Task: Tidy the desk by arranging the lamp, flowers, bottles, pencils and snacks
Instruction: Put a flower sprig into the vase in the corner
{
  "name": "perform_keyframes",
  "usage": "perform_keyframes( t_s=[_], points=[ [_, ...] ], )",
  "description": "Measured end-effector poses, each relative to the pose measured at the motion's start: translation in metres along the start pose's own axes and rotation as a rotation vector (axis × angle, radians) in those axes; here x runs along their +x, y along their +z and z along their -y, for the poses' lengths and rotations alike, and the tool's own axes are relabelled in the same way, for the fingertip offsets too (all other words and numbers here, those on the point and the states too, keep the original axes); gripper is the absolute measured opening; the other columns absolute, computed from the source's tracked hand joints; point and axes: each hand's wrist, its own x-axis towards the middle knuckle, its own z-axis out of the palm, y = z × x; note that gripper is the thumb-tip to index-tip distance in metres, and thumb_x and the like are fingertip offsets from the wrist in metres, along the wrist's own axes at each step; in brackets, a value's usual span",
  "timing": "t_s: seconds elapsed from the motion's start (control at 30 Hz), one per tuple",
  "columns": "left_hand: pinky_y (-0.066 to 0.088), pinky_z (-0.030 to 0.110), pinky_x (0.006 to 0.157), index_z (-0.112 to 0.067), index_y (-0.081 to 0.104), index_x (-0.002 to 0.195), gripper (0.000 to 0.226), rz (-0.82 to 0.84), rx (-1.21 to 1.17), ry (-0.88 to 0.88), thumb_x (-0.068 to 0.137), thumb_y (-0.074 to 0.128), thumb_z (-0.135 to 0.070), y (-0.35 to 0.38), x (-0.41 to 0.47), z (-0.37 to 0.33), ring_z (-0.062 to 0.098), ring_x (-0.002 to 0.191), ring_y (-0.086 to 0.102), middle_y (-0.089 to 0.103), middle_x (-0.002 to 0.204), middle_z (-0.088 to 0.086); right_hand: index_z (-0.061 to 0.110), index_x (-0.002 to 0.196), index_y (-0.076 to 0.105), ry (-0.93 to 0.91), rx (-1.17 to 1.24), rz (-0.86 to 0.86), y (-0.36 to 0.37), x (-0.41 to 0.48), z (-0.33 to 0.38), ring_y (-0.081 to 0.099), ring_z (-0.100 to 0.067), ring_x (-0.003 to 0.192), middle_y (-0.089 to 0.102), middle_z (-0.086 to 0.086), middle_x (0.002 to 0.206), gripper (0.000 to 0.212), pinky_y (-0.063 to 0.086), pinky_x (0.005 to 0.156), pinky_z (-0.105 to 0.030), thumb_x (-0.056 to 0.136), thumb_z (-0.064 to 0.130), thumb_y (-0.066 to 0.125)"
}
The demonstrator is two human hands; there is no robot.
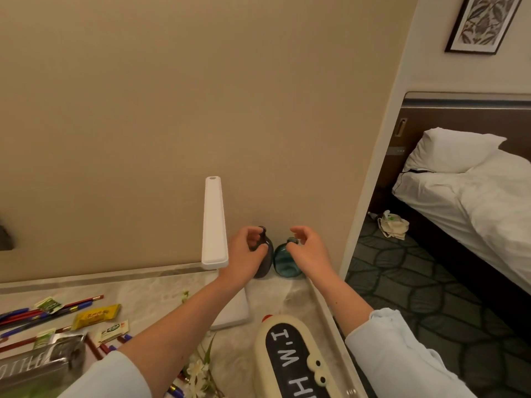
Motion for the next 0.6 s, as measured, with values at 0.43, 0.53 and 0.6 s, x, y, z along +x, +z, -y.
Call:
perform_keyframes(
  t_s=[0.43, 0.53, 0.6],
  points=[
    [0.040, 0.007, 0.082, -0.035, 0.053, 0.115, 0.041, -0.031, 0.178, 0.277, 0.083, 0.059, -0.009, 0.028, 0.005, 0.032, -0.005, 0.102, 0.051, 0.051, 0.110, -0.021, 0.016, 0.142, 0.041, 0.080, -0.041, 0.037, 0.023, 0.034, -0.055, 0.044, -0.021, 0.132, 0.047, -0.004, 0.144, 0.061, 0.036, 0.105, -0.030, 0.087, 0.025, 0.066],
    [0.048, 0.014, 0.076, -0.040, 0.052, 0.113, 0.044, 0.025, 0.094, 0.248, 0.085, 0.057, -0.007, 0.033, 0.005, 0.037, 0.001, 0.094, 0.057, 0.056, 0.103, -0.020, 0.016, 0.133, 0.051, 0.083, -0.030, 0.037, 0.028, 0.037, -0.056, 0.053, -0.021, 0.120, 0.057, -0.005, 0.132, 0.048, 0.042, 0.100, -0.030, 0.088, 0.027, 0.065],
    [0.052, 0.022, 0.077, -0.042, 0.049, 0.115, 0.044, 0.074, 0.034, 0.201, 0.088, 0.056, -0.009, 0.035, 0.006, 0.043, 0.004, 0.091, 0.060, 0.059, 0.100, -0.020, 0.016, 0.128, 0.055, 0.081, -0.031, 0.038, 0.030, 0.039, -0.057, 0.055, -0.023, 0.116, 0.059, -0.006, 0.127, 0.043, 0.045, 0.101, -0.038, 0.089, 0.028, 0.064]
  ],
)
